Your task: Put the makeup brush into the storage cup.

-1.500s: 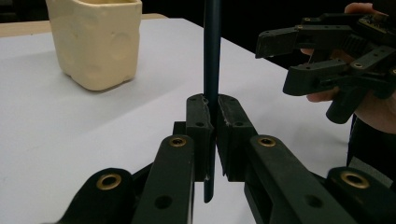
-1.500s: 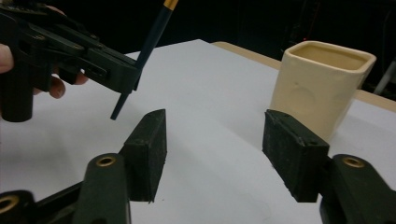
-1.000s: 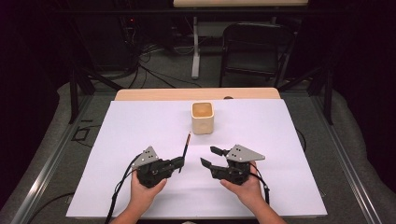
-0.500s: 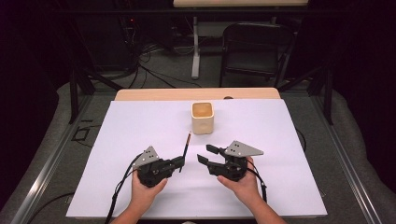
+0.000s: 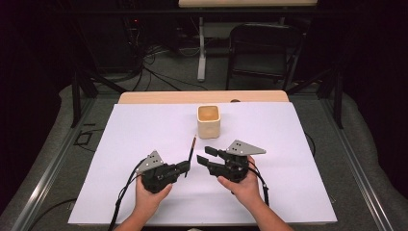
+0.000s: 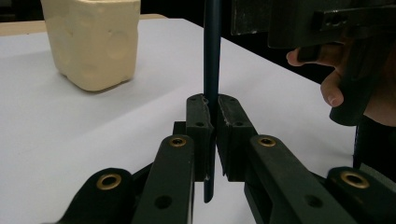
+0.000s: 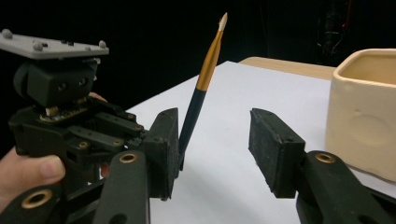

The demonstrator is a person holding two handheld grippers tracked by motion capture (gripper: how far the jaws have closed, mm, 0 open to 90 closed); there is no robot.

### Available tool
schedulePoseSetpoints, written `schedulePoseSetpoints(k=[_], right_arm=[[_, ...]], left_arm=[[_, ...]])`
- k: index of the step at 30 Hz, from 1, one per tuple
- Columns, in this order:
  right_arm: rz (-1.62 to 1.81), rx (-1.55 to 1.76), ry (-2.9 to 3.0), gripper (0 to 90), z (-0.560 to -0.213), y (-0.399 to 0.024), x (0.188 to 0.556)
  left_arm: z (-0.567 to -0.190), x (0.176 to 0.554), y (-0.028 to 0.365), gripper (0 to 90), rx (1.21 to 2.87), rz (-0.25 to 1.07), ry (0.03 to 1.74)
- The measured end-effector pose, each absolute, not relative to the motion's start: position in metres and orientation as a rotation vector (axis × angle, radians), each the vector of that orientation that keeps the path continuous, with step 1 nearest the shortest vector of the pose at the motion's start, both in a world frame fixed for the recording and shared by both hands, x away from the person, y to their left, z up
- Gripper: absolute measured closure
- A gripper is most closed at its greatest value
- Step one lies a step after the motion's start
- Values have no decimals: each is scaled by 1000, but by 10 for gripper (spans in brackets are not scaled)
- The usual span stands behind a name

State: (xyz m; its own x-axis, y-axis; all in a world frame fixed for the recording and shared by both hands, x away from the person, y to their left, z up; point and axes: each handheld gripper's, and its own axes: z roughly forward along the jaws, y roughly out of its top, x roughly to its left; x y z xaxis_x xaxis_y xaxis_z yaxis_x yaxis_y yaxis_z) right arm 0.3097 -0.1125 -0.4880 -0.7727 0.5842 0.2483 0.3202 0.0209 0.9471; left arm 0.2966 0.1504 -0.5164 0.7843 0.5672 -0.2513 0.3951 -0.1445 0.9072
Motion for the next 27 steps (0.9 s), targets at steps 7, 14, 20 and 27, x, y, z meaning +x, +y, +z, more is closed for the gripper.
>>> schedulePoseSetpoints(k=[7,14,20,27], right_arm=[[1891,1025,2063,546,-489,-112,316],[1931,1076,2063,559,-486,-113,322],[1952,1085,2068,569,-482,-109,325],[1992,1117,2071,581,-481,-105,329]], left_arm=[[-517,297,151,838,1759,168,750],[-518,297,150,838,1757,167,751],[-517,297,151,838,1755,168,751],[-517,297,151,838,1752,170,754]])
